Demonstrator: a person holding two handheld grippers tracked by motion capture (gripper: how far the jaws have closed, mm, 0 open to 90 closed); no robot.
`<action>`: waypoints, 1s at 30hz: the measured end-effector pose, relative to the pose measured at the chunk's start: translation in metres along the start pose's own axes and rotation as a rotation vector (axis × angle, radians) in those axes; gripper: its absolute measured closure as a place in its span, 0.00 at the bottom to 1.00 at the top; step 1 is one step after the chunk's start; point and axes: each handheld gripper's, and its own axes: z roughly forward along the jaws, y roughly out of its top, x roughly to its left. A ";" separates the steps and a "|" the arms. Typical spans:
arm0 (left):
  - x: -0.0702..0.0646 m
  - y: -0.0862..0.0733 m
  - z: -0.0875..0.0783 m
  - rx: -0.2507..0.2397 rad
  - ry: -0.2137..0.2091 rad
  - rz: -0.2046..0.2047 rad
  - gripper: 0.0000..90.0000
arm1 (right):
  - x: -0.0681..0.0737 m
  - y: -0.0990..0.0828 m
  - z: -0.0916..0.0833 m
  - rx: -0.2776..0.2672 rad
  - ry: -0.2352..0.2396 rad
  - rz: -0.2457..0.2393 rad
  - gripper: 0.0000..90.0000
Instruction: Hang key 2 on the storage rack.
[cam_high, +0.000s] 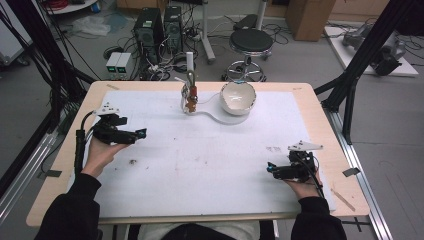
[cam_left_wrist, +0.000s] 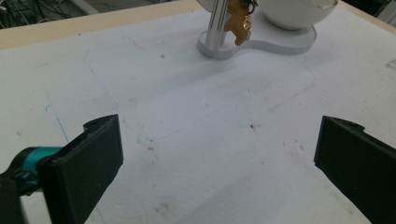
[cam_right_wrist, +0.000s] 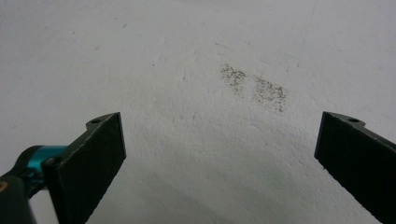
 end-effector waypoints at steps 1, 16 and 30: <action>-0.001 -0.001 -0.001 0.002 -0.002 0.002 0.02 | 0.000 0.000 0.000 0.000 0.000 0.001 0.01; -0.015 -0.020 -0.020 0.037 0.011 0.077 0.02 | 0.000 0.000 0.000 0.002 0.001 0.000 0.01; -0.010 -0.068 -0.043 0.021 0.043 0.029 0.02 | 0.001 0.000 0.001 0.008 0.002 0.000 0.01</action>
